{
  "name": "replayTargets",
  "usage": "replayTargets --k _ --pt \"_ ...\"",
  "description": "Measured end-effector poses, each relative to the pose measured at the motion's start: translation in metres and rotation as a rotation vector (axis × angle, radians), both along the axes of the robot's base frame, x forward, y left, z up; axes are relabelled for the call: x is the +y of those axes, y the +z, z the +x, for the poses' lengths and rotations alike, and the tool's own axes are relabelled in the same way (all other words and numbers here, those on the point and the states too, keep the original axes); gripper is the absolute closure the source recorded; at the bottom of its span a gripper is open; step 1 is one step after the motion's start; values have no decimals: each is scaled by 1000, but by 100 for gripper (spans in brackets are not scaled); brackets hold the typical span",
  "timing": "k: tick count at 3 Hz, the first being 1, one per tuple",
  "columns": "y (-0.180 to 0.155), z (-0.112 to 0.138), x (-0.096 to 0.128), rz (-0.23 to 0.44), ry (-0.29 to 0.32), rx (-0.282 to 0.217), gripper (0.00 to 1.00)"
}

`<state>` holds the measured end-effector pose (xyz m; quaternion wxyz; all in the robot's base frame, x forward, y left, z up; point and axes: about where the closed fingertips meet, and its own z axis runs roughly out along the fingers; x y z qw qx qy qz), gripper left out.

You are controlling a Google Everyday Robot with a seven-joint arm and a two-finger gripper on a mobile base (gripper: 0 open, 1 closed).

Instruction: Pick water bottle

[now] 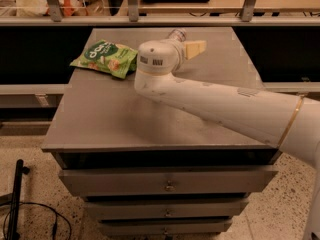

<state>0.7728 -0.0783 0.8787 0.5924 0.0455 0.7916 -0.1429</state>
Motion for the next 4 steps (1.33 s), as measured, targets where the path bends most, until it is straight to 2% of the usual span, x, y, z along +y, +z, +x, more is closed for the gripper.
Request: replayTargets --k 1,3,4 --pt "-7 3 0 4 20 1 0" --pt "-15 17 10 10 155 -1 0" --pt "-16 21 17 9 202 0 0"
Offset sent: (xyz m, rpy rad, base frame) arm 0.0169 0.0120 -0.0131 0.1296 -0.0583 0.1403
